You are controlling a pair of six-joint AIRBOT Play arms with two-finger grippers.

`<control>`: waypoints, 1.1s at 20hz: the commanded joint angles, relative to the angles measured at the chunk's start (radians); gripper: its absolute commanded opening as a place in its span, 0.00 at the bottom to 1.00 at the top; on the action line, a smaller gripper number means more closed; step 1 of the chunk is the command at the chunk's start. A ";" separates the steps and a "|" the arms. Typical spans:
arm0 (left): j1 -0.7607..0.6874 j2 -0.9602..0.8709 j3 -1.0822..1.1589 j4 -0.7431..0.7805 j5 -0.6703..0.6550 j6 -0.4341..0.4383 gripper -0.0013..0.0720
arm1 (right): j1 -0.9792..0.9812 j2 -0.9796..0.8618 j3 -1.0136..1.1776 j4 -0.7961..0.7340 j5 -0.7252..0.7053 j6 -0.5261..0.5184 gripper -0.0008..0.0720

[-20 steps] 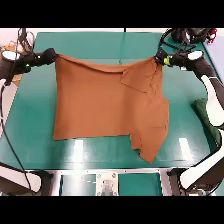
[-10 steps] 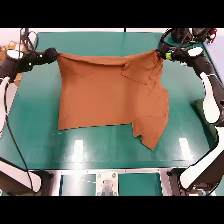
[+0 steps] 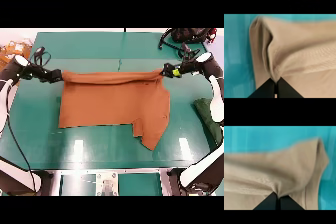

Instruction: Fold the shirts.

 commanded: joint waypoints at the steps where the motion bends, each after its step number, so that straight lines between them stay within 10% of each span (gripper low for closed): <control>1: 0.000 -0.001 -0.086 0.027 -0.016 -0.019 0.04 | -0.009 0.001 -0.095 -0.039 0.053 0.003 0.03; 11: 0.000 0.000 -0.144 -0.050 0.030 -0.008 0.05 | -0.004 0.002 -0.152 -0.035 0.005 -0.002 0.04; 12: 0.000 0.002 -0.140 -0.050 0.008 -0.008 0.08 | -0.004 0.006 -0.144 -0.035 0.021 -0.002 0.20; 13: 0.003 0.005 -0.129 -0.049 -0.026 -0.011 0.52 | -0.005 0.016 -0.134 -0.038 0.044 0.003 0.45; 14: 0.009 0.006 -0.109 -0.048 -0.068 -0.035 0.77 | -0.008 0.030 -0.120 -0.040 0.071 0.005 0.51; 20: 0.060 0.006 0.087 -0.037 -0.472 -0.156 0.76 | -0.097 0.148 -0.095 -0.043 0.262 0.120 0.51; 21: 0.071 0.007 0.103 -0.039 -0.535 -0.186 0.55 | -0.117 0.163 -0.095 -0.043 0.316 0.131 0.31; 22: 0.077 0.010 0.107 -0.038 -0.587 -0.190 0.07 | -0.133 0.183 -0.106 -0.044 0.362 0.135 0.10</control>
